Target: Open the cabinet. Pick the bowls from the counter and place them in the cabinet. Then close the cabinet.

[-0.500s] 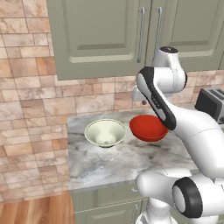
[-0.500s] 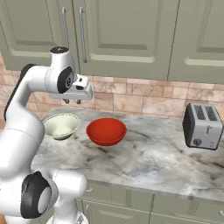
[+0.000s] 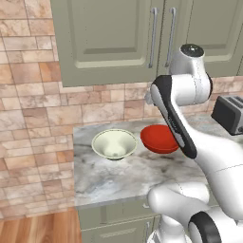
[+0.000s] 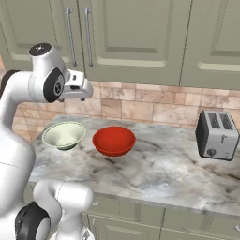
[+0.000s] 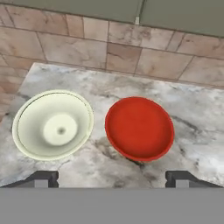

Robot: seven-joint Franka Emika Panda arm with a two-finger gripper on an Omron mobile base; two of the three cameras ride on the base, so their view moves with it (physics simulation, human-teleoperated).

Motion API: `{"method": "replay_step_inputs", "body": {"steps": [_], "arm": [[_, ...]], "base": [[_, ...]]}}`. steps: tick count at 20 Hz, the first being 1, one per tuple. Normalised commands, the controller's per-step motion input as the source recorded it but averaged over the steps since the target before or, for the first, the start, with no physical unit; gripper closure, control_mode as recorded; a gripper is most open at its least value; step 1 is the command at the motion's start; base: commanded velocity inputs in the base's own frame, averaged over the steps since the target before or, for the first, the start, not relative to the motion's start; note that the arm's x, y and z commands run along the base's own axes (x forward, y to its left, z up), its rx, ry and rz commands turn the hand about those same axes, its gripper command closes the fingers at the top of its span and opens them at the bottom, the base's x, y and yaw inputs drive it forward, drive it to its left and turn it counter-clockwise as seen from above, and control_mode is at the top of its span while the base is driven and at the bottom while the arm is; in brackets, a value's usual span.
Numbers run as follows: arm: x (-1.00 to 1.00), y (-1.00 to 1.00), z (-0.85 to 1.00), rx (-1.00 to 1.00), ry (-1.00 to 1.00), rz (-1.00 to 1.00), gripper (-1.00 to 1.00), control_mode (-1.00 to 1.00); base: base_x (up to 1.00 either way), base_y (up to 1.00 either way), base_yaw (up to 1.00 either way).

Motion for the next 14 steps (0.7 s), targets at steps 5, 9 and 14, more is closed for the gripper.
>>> {"method": "replay_step_inputs", "body": {"steps": [5, 9, 14], "arm": [[-0.17, 0.00, 0.90, -0.01, -0.17, 0.00, -1.00, -1.00], [-0.16, -0.05, 0.96, -0.01, -0.21, 0.01, -1.00, -1.00], [-0.16, -0.07, 0.97, -0.01, -0.29, 0.03, -1.00, -1.00]], "base": [[0.00, 0.00, 0.00], [0.00, 0.00, 0.00], [0.00, 0.00, 0.00]]}}
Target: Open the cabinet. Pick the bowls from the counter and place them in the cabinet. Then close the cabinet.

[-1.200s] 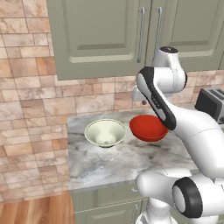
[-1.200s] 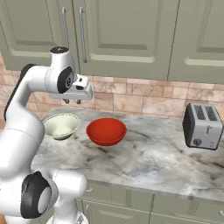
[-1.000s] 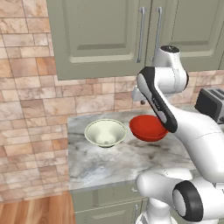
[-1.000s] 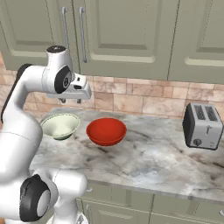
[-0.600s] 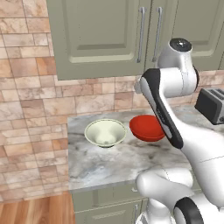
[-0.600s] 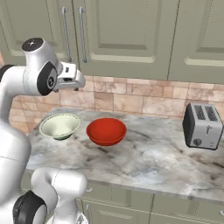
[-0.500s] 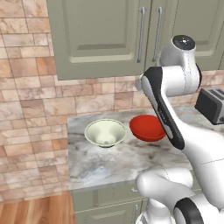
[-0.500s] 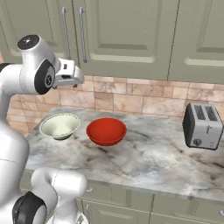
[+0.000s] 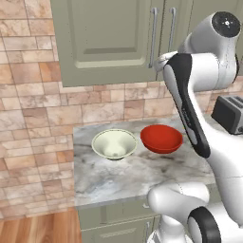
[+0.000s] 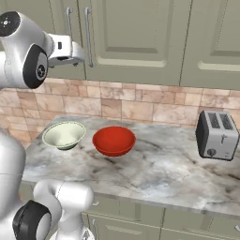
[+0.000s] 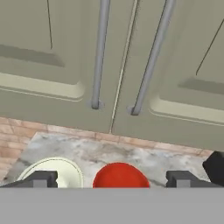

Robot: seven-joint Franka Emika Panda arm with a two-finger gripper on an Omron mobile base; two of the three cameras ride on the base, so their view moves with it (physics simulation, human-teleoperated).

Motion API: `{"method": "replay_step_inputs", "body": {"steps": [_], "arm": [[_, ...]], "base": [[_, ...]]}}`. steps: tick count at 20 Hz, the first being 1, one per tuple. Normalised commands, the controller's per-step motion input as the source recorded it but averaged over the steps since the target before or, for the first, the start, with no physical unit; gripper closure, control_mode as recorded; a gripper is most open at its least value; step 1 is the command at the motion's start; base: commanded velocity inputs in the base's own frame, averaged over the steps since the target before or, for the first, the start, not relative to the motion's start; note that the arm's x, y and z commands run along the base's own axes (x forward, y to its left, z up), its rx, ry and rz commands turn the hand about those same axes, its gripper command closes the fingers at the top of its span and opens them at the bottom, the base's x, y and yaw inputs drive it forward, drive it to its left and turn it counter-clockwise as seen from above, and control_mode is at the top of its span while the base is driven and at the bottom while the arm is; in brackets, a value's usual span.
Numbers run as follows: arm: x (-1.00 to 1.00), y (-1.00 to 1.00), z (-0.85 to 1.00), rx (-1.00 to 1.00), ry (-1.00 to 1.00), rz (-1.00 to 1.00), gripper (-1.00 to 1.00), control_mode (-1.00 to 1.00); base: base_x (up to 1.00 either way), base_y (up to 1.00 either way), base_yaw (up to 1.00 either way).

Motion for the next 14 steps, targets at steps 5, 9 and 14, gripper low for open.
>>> {"method": "replay_step_inputs", "body": {"steps": [5, 9, 14], "arm": [[-0.01, -0.16, 0.39, 0.00, -0.15, 0.00, -1.00, -1.00], [0.21, -0.23, 0.00, 0.00, -0.08, 0.01, -1.00, -1.00], [0.38, -0.22, -0.08, 0.03, -0.02, 0.03, -1.00, -1.00]], "base": [[0.00, 0.00, 0.00], [0.00, 0.00, 0.00], [0.00, 0.00, 0.00]]}}
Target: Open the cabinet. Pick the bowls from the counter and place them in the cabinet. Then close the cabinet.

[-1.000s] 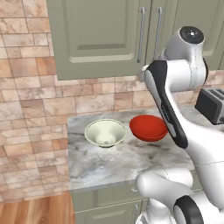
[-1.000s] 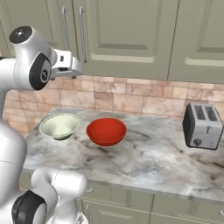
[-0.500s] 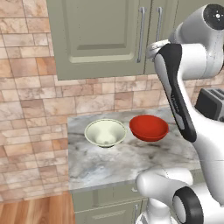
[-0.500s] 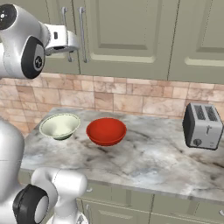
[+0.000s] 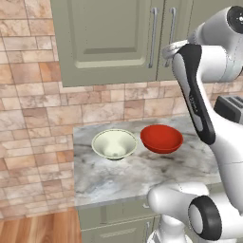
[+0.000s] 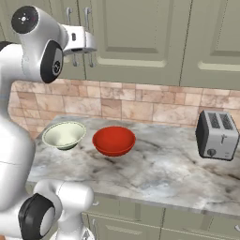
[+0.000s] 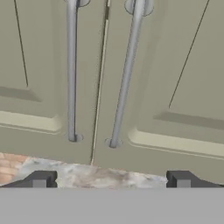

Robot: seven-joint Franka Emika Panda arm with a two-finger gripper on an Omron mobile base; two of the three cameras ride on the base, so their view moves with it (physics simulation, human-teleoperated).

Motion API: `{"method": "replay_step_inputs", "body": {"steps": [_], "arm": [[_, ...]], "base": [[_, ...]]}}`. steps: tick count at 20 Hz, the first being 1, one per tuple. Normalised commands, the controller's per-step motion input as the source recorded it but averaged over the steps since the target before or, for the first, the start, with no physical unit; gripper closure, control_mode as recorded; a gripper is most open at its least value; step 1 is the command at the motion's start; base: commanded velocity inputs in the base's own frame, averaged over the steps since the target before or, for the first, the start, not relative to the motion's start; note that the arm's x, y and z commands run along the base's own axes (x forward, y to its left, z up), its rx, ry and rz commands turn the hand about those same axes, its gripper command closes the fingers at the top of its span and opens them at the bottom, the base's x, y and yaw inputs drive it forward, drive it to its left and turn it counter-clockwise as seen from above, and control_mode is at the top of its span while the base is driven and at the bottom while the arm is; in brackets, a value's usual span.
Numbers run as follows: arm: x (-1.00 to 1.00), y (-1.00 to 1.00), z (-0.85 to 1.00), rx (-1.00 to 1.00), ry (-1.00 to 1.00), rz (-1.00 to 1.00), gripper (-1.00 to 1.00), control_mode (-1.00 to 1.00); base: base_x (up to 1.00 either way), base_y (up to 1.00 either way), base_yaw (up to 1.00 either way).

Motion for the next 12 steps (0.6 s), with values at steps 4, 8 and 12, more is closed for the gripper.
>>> {"method": "replay_step_inputs", "body": {"steps": [4, 8, 12], "arm": [[0.58, -0.06, -0.13, 0.00, 0.00, 0.02, -1.00, -1.00], [0.52, 0.00, -0.02, 0.00, 0.00, 0.00, -1.00, -1.00], [0.50, 0.00, 0.00, 0.00, 0.00, 0.00, -1.00, -1.00]], "base": [[0.00, 0.00, 0.00], [0.00, 0.00, 0.00], [0.00, 0.00, 0.00]]}}
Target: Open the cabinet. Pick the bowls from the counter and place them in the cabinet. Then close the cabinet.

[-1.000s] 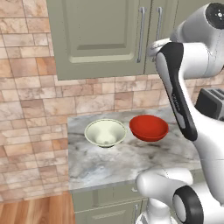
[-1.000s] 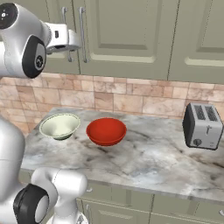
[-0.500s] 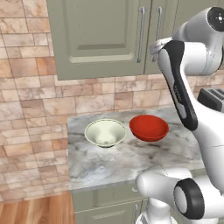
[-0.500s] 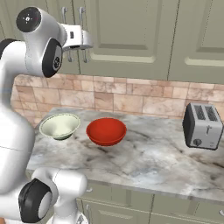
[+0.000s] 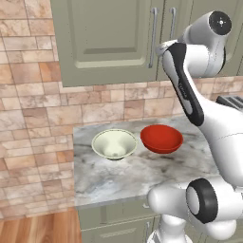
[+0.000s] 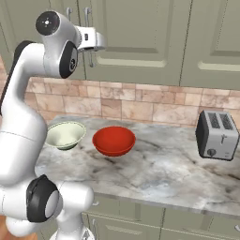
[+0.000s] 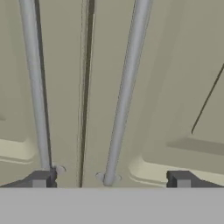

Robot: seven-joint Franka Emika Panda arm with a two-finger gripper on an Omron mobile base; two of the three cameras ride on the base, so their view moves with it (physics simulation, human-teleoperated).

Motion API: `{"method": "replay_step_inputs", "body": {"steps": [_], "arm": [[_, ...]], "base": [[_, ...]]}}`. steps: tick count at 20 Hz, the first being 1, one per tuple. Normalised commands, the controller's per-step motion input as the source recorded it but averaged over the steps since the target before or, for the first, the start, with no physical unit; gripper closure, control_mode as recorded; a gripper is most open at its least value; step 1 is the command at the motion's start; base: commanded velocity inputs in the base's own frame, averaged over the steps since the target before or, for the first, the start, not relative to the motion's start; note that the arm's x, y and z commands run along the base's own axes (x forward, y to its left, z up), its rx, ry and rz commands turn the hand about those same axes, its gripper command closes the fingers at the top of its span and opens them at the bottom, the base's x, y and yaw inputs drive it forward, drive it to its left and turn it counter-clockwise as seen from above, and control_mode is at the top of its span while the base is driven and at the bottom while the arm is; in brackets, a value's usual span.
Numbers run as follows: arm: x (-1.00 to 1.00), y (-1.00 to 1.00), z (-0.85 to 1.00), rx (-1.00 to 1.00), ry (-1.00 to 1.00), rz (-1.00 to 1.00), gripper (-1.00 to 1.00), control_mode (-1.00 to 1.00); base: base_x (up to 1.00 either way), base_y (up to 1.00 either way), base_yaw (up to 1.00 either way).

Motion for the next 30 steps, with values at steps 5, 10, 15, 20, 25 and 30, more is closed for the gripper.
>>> {"method": "replay_step_inputs", "body": {"steps": [5, 10, 15, 20, 25, 30], "arm": [[0.51, 0.00, -0.04, 0.00, 0.00, 0.00, -1.00, -1.00], [0.47, 0.00, -0.08, 0.01, 0.00, 0.00, -1.00, -1.00], [0.44, 0.00, -0.16, 0.01, 0.00, 0.00, 1.00, -1.00], [0.23, 0.00, -0.29, 0.01, -0.04, -0.01, 1.00, -1.00], [0.15, 0.00, -0.42, 0.01, -0.04, -0.05, 1.00, -1.00], [-0.85, -0.77, -0.10, 0.16, 0.00, -0.22, 1.00, -1.00]], "base": [[0.00, 0.00, 0.00], [0.00, 0.00, 0.00], [0.00, 0.00, 0.00], [0.00, 0.00, 0.00], [0.00, 0.00, 0.00], [0.00, 0.00, 0.00]]}}
